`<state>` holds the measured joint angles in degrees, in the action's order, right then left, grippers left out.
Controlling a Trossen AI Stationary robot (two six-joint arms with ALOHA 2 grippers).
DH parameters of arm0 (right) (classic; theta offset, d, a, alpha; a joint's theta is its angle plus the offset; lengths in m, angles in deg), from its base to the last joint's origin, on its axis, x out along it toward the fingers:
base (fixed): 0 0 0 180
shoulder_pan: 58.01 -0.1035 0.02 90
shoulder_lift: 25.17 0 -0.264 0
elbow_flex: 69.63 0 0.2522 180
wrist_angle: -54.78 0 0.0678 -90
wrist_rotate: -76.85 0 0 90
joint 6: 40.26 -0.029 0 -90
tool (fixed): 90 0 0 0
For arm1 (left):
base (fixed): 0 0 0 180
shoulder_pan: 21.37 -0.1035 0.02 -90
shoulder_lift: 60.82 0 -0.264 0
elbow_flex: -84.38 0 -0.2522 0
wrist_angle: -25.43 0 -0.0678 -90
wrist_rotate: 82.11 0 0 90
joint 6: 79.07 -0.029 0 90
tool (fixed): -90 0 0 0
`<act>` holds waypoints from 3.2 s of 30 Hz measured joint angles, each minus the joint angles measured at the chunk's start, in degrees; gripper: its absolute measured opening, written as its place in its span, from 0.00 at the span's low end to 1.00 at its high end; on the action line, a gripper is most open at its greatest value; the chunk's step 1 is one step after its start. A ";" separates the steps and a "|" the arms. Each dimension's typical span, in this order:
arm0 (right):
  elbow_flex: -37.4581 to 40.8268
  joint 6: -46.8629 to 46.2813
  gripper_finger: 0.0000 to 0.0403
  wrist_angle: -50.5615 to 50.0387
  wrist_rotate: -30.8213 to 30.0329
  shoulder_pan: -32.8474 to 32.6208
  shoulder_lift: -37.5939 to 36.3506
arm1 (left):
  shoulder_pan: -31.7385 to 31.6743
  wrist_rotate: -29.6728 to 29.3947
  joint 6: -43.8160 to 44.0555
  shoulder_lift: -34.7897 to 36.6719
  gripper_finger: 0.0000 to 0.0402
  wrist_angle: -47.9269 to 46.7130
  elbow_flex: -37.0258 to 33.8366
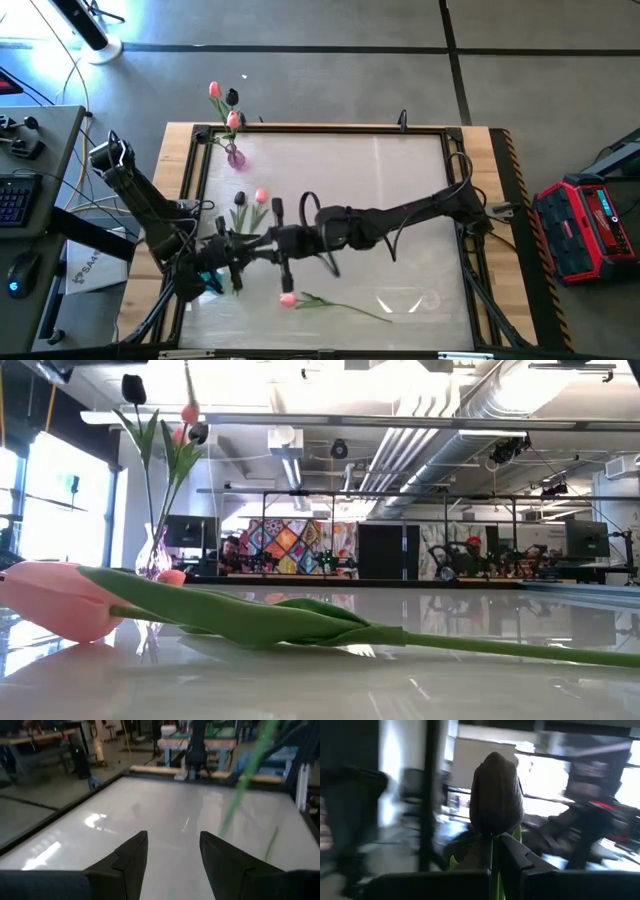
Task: Sort flowers into vase by color
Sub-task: Put the black flower into the blue glass vase
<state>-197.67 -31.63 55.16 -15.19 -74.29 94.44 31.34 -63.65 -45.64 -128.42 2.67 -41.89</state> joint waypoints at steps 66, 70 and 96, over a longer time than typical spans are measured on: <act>33.07 -6.71 0.00 53.03 25.43 9.06 -0.22 | -14.45 30.55 -15.54 -0.15 0.15 17.38 -0.02; 33.07 -8.37 0.00 52.96 26.93 9.02 -0.22 | -14.45 30.53 -15.54 -0.15 0.03 14.47 -0.02; 33.21 -34.30 0.25 26.50 18.51 14.84 0.02 | -6.27 7.18 -4.60 19.55 0.00 -12.09 -0.07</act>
<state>-164.46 -65.93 81.66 3.32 -59.44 94.46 25.07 -56.47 -50.24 -108.87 -9.42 -41.96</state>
